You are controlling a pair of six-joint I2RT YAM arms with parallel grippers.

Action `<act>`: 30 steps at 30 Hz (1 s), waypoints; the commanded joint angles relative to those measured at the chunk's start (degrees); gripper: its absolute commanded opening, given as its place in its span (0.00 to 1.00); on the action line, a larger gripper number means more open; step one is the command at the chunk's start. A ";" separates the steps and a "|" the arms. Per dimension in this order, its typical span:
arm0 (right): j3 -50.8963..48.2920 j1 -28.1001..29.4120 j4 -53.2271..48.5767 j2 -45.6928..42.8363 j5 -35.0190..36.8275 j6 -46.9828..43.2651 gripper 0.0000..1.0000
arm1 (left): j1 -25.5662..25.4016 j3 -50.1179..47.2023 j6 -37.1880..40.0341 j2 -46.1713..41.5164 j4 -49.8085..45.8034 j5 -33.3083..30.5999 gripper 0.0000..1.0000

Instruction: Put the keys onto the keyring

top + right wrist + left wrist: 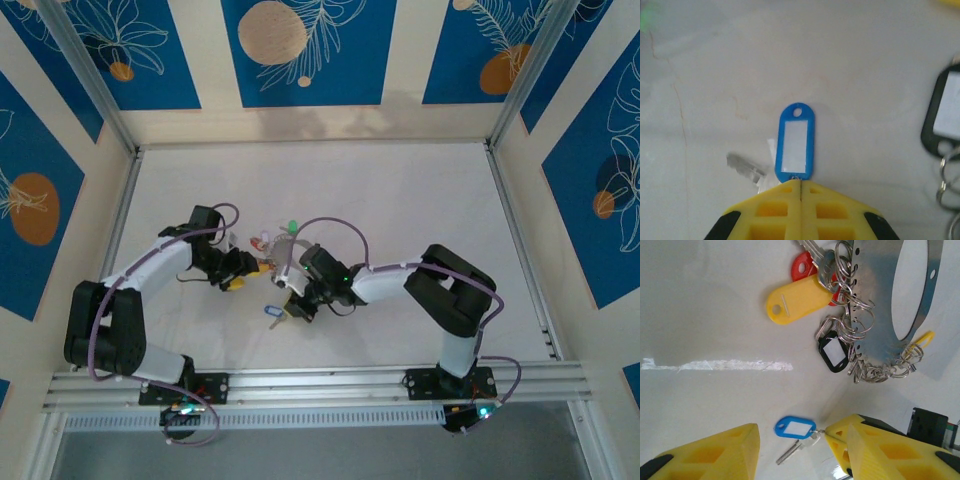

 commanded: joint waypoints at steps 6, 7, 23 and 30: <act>-6.26 -0.56 5.06 -4.81 1.12 0.11 0.10 | -0.21 2.10 2.78 1.09 -3.60 -1.32 0.51; -6.39 -0.79 4.39 -5.28 0.96 0.05 0.13 | -0.24 1.97 2.77 0.96 -3.58 -1.37 0.51; -1.61 -3.38 -3.91 -1.39 -9.46 -1.88 0.40 | -0.24 3.32 6.65 1.30 -5.74 0.77 0.54; 3.39 -2.83 -11.48 1.84 -6.51 -4.11 0.44 | -0.21 3.22 7.84 0.12 -6.84 -0.38 0.54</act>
